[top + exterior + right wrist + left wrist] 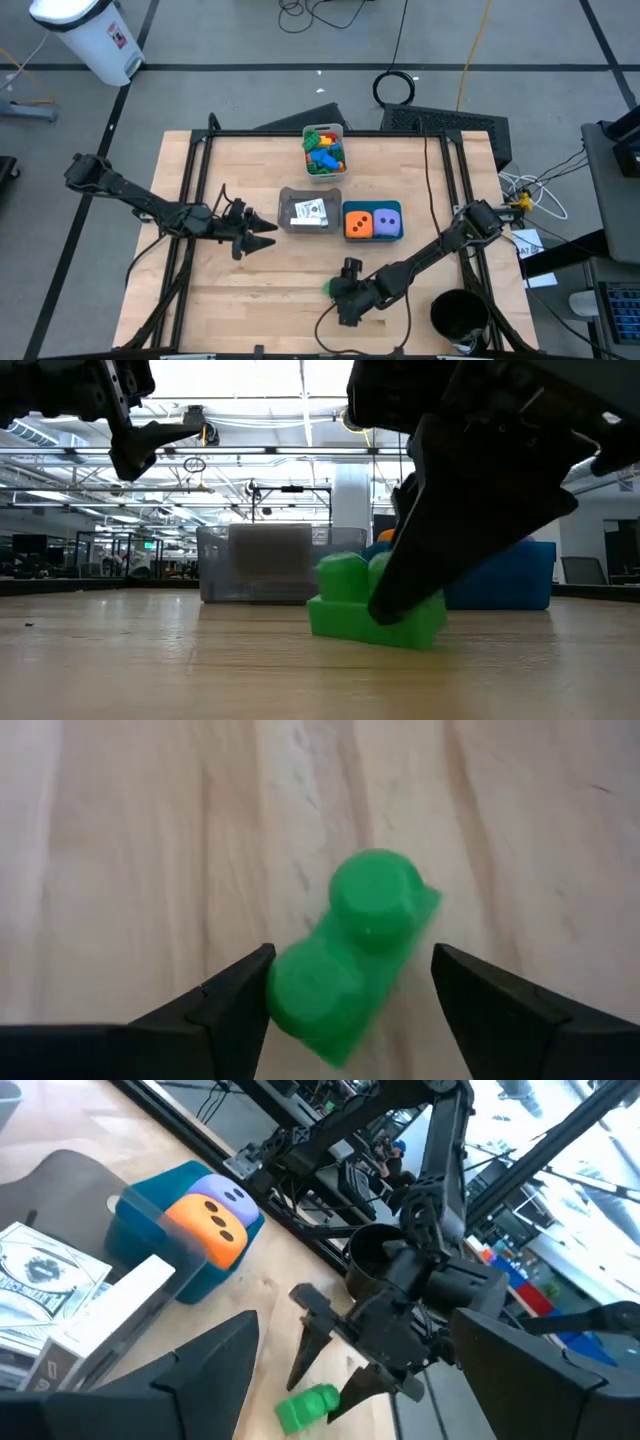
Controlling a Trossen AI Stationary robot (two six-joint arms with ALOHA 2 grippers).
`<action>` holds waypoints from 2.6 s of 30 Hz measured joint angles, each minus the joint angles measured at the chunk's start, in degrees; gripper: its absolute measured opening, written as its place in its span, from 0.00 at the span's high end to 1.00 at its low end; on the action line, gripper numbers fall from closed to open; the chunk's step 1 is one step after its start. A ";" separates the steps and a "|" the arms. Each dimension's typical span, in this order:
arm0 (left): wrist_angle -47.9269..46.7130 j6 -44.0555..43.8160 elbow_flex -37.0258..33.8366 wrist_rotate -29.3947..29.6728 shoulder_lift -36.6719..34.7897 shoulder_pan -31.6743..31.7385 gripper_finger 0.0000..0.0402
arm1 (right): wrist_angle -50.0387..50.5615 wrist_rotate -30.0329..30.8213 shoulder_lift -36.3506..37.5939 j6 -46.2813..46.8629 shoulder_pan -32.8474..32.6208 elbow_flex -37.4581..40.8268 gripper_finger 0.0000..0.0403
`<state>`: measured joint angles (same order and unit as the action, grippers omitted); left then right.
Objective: Pick & Place Toys
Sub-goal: Put the green game piece into the gray bin
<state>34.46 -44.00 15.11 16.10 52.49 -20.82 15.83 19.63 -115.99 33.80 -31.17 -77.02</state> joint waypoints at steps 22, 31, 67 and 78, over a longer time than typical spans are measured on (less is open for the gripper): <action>0.09 -0.85 0.04 0.07 0.00 0.12 0.16 | -8.78 -7.19 6.93 -5.00 0.31 2.61 0.67; 0.17 7.35 0.07 0.61 -0.02 0.23 0.16 | -13.43 -2.09 15.15 -17.37 -2.64 2.56 0.68; 0.55 49.06 0.07 1.00 -0.02 0.47 0.16 | -33.13 -8.47 17.67 -28.82 49.49 14.33 0.68; 0.33 48.91 0.07 0.46 -0.02 5.55 0.16 | -35.95 -18.29 10.60 -18.15 61.95 14.19 0.54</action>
<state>34.78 4.90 15.18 16.56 52.47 -15.27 -20.12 1.33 -105.39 15.65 30.78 -62.83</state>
